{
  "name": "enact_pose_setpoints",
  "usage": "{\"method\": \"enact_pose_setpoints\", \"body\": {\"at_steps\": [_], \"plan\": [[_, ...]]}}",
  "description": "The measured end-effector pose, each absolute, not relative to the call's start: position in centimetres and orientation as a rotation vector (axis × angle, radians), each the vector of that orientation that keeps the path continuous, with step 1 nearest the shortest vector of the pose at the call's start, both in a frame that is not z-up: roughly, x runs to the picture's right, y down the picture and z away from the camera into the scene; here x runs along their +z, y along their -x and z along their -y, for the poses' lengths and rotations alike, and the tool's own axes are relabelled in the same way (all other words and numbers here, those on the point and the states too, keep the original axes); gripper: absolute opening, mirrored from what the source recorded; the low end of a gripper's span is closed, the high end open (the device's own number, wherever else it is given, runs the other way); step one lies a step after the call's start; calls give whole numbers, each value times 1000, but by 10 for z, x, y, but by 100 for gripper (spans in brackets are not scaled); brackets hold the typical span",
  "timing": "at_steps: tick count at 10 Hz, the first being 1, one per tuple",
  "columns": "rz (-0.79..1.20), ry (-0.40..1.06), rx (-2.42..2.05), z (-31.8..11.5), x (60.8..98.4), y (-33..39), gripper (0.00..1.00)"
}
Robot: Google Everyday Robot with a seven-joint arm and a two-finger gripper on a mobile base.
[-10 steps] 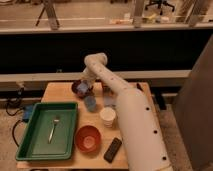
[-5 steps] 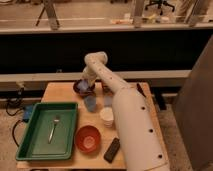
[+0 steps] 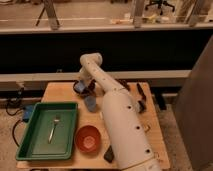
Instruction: Wipe purple bowl with sponge
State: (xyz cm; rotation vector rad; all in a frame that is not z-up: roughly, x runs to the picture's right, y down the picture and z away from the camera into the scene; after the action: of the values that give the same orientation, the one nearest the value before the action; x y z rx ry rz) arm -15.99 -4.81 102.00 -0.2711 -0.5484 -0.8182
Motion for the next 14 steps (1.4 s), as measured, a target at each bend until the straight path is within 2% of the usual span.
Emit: {"method": "enact_pose_setpoints", "body": {"at_steps": [7, 14], "plan": [[596, 281, -850, 30, 995, 154, 0], [555, 268, -823, 50, 991, 132, 0]]}}
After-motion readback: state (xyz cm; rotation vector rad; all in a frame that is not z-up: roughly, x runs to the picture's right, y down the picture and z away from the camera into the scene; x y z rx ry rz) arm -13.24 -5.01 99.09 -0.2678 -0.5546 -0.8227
